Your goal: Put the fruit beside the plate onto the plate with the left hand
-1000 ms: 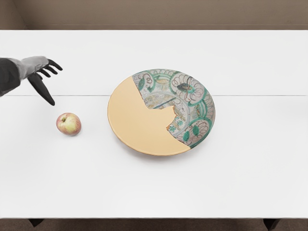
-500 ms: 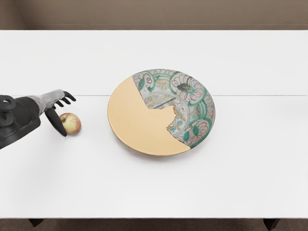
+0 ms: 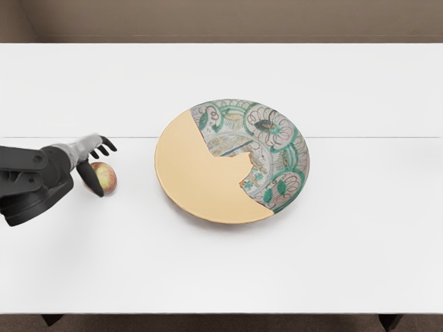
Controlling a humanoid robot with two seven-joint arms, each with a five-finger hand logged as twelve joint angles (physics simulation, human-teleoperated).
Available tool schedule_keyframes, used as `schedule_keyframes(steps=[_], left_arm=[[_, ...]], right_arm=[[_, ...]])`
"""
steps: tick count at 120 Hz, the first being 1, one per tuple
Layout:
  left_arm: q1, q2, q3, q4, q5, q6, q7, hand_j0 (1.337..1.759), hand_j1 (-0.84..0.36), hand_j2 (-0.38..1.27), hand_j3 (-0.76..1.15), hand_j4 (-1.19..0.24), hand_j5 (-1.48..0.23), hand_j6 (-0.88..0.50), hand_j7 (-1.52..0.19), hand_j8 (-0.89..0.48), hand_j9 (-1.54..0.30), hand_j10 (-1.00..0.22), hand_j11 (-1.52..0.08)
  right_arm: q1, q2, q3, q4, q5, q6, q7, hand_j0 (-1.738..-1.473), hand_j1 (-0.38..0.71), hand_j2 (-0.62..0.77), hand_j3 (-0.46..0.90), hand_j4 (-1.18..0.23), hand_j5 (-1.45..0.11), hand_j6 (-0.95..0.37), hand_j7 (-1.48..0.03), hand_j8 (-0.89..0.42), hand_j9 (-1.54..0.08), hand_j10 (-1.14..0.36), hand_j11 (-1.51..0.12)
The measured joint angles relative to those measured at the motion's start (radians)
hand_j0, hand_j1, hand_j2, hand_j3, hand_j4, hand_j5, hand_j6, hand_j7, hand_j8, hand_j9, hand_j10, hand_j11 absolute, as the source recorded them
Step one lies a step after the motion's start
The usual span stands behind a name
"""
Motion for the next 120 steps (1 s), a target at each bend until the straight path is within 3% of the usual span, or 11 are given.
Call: schedule_keyframes(steps=[20, 44, 69, 97, 120], left_arm=[[0.001, -0.023, 0.02, -0.004, 0.0, 0.009, 0.001, 1.658, -0.04, 0.07, 0.0, -0.33, -0.42, -0.33, -0.42, -0.33, -0.42, -0.33, -0.42], [0.0, -0.023, 0.044, -0.004, 0.0, 0.025, 0.005, 1.657, -0.15, 0.08, 0.0, -0.43, -0.57, -0.44, -0.57, -0.44, -0.57, -0.43, -0.57], [-0.001, -0.021, 0.057, -0.002, 0.006, 0.029, 0.008, 1.653, -0.17, 0.11, 0.0, -0.56, -0.72, -0.38, -0.74, -0.38, -0.75, -0.54, -0.75], [-0.019, -0.009, 0.058, 0.0, -0.003, 0.024, 0.01, 1.653, -0.24, 0.27, 0.0, -0.47, -0.84, -0.29, -0.83, -0.3, -0.83, -0.49, -0.83], [-0.037, 0.015, 0.014, 0.002, -0.001, 0.012, 0.009, 1.652, -0.21, 0.19, 0.0, -0.48, -0.86, -0.3, -0.85, -0.31, -0.85, -0.52, -0.85]], right_arm=[[0.0, 0.0, 0.0, 0.0, 0.0, 0.0, 0.0, -1.658, -0.31, -0.01, 0.0, -0.03, -0.04, -0.03, -0.04, -0.03, -0.04, -0.03, -0.04], [0.0, 0.0, 0.0, 0.0, 0.0, 0.0, 0.0, -1.658, -0.31, -0.01, 0.0, -0.03, -0.04, -0.03, -0.04, -0.03, -0.04, -0.03, -0.04], [0.0, 0.0, 0.0, 0.0, 0.0, 0.0, 0.0, -1.658, -0.31, -0.01, 0.0, -0.03, -0.04, -0.03, -0.04, -0.03, -0.04, -0.03, -0.04], [0.0, 0.0, 0.0, 0.0, 0.0, 0.0, 0.0, -1.658, -0.31, -0.01, 0.0, -0.03, -0.04, -0.03, -0.04, -0.03, -0.04, -0.03, -0.04], [0.0, 0.0, 0.0, 0.0, 0.0, 0.0, 0.0, -1.658, -0.31, -0.01, 0.0, -0.03, -0.04, -0.03, -0.04, -0.03, -0.04, -0.03, -0.04]])
